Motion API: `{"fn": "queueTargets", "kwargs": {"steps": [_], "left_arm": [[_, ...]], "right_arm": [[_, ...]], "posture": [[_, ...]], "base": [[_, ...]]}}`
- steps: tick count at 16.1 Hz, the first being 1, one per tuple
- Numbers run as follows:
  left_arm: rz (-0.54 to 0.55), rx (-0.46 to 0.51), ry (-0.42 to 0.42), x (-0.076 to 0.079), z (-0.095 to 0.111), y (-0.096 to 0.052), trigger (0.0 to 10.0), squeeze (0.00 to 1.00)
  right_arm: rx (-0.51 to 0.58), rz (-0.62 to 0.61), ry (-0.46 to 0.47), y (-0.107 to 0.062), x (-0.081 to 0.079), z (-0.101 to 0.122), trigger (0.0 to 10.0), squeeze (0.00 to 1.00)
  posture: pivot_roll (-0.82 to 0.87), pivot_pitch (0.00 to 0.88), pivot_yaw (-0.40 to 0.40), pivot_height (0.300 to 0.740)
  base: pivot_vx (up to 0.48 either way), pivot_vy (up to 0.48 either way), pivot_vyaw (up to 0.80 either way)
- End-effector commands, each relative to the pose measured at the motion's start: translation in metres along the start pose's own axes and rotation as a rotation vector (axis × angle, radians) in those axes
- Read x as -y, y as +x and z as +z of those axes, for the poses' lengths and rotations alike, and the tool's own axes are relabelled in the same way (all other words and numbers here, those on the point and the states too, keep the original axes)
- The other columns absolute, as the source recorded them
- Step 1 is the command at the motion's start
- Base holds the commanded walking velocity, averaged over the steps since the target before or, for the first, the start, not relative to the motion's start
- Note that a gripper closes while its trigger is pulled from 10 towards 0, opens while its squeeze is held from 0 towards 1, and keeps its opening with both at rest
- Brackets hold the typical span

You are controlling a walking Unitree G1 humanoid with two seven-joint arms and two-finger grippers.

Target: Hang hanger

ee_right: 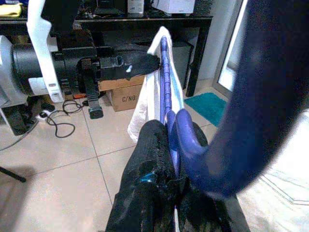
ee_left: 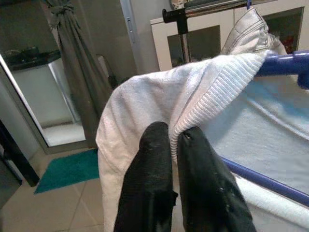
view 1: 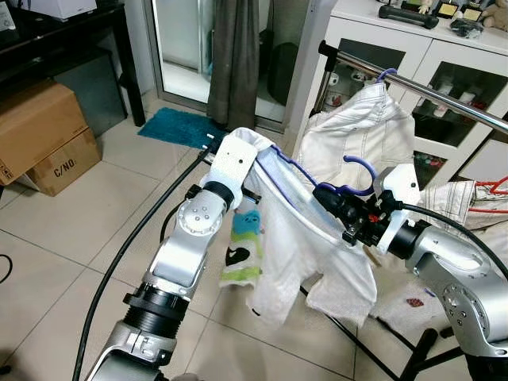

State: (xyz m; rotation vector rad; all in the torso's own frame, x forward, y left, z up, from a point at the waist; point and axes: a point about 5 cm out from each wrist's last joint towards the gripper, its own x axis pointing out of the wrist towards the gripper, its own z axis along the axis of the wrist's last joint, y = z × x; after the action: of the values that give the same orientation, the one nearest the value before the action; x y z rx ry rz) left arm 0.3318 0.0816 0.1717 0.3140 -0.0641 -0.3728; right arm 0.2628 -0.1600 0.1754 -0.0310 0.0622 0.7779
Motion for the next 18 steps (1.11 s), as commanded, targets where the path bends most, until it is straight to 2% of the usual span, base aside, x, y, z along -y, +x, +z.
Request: {"fn": "queueTargets", "kwargs": {"steps": [1,4,11,12,13,14,16,18], "left_arm": [[0.005,0.009,0.001,-0.005,0.003,0.003,0.0,0.00],[0.009,0.003,0.008,-0.008,0.002,0.005,0.0,0.00],[0.037,-0.010,0.007,-0.027,-0.001,0.007,0.0,0.00],[0.043,-0.008,0.009,-0.033,0.000,0.007,0.0,0.00],[0.069,0.014,0.025,-0.048,0.008,0.009,0.0,0.00],[0.073,0.017,0.027,-0.050,0.009,0.010,0.0,0.00],[0.123,0.054,0.064,-0.078,0.025,0.013,0.0,0.00],[0.137,0.062,0.080,-0.089,0.031,0.013,0.0,0.00]], "right_arm": [[0.039,-0.012,-0.030,-0.003,0.004,0.010,10.0,0.00],[0.040,-0.015,-0.031,-0.004,0.005,0.010,10.0,0.00],[0.017,-0.018,-0.050,-0.006,0.002,0.006,10.0,0.00],[-0.006,-0.009,-0.071,-0.006,0.000,0.003,10.0,0.00],[-0.060,0.027,-0.114,-0.007,-0.005,-0.005,10.0,0.00],[-0.065,0.032,-0.117,-0.007,-0.005,-0.006,10.0,0.00],[-0.091,0.037,-0.130,-0.009,-0.006,-0.010,10.0,0.00],[-0.095,0.038,-0.131,-0.011,-0.007,-0.012,10.0,0.00]], "posture": [[0.01,0.000,-0.078,0.740],[0.01,0.000,-0.072,0.740],[0.01,0.000,-0.063,0.740],[0.01,0.000,-0.063,0.740],[0.01,0.000,-0.063,0.740],[0.01,0.000,-0.063,0.740],[0.01,0.000,-0.065,0.740],[0.01,0.000,-0.067,0.740]], "base": [[0.000,0.000,0.00],[0.000,0.000,0.00],[0.000,0.000,0.00],[0.000,0.000,0.00],[0.000,0.000,0.00],[0.000,0.000,0.00],[0.000,0.000,0.00],[0.000,0.000,0.00]]}}
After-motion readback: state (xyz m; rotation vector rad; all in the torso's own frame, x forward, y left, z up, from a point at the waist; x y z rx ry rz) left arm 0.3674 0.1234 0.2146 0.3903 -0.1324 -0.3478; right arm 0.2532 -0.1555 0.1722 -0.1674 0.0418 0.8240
